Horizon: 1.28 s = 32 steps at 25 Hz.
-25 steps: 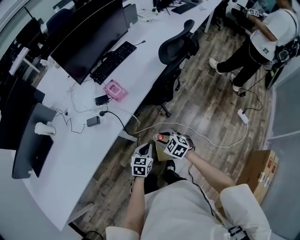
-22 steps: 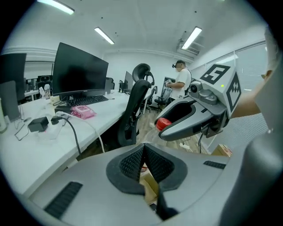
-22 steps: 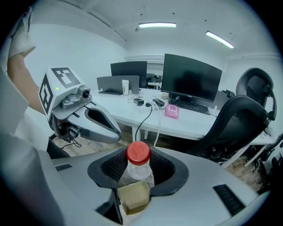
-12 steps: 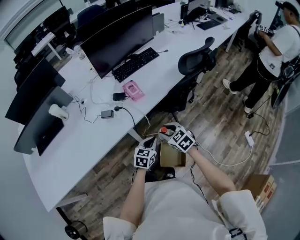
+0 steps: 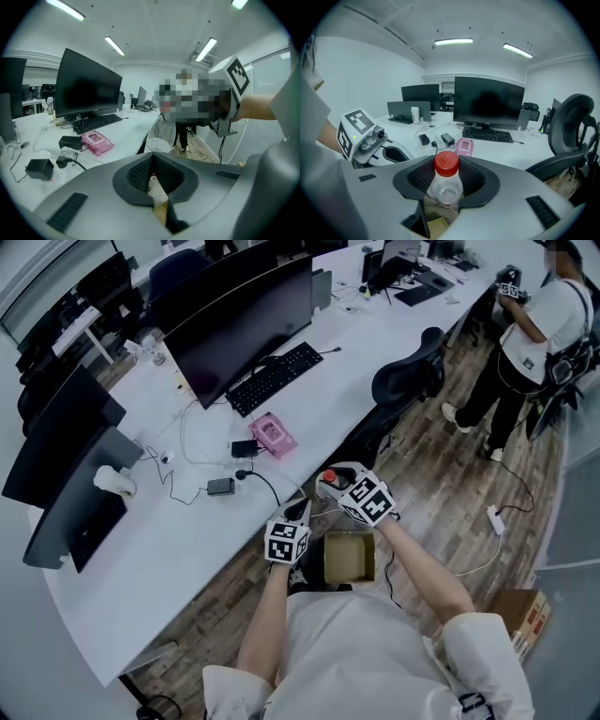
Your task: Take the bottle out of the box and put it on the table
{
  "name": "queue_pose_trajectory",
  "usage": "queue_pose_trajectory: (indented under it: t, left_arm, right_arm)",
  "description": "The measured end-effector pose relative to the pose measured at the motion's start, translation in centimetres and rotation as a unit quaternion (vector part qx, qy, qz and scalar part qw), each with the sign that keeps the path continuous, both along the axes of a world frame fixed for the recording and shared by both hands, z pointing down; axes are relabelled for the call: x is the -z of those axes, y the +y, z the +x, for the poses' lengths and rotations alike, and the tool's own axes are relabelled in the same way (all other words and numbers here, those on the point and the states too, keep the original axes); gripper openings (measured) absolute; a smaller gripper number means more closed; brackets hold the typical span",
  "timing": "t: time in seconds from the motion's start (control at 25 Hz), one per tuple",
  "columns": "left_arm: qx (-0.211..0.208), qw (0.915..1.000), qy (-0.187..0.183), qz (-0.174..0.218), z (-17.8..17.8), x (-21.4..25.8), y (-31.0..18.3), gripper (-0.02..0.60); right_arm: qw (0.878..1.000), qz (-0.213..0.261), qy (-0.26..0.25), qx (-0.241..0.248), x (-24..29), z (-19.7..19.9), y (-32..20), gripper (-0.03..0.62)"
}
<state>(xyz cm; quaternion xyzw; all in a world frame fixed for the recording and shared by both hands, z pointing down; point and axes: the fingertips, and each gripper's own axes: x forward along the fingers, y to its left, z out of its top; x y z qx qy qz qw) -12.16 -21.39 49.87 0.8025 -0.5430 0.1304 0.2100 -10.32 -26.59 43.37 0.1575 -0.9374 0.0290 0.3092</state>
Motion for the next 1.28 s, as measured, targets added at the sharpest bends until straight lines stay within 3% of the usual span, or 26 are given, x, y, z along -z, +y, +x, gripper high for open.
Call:
queue_pose_trajectory:
  t: [0.32, 0.56, 0.84, 1.16, 1.28]
  left_arm:
    - [-0.024, 0.9995, 0.005, 0.018, -6.1, 1.3, -6.5, 0.014]
    - [-0.052, 0.9984, 0.010, 0.017, -8.7, 1.2, -8.3, 0.014]
    - [-0.071, 0.9973, 0.020, 0.002, -11.2, -0.3, -8.7, 0.014]
    - [-0.092, 0.9951, 0.036, -0.009, -11.6, -1.4, -7.7, 0.014]
    - [-0.093, 0.9947, 0.042, -0.012, -11.5, -1.5, -7.3, 0.014]
  right_arm:
    - [0.997, 0.017, -0.015, -0.072, 1.5, -5.7, -8.9, 0.183]
    - [0.994, 0.012, -0.007, -0.108, 0.4, -8.8, -13.2, 0.183]
    - [0.989, 0.001, -0.012, -0.145, -1.0, -10.2, -15.4, 0.183]
    - [0.979, -0.001, -0.041, -0.199, -1.2, -9.9, -15.8, 0.189]
    - [0.979, 0.007, -0.039, -0.201, -0.9, -10.0, -15.7, 0.242]
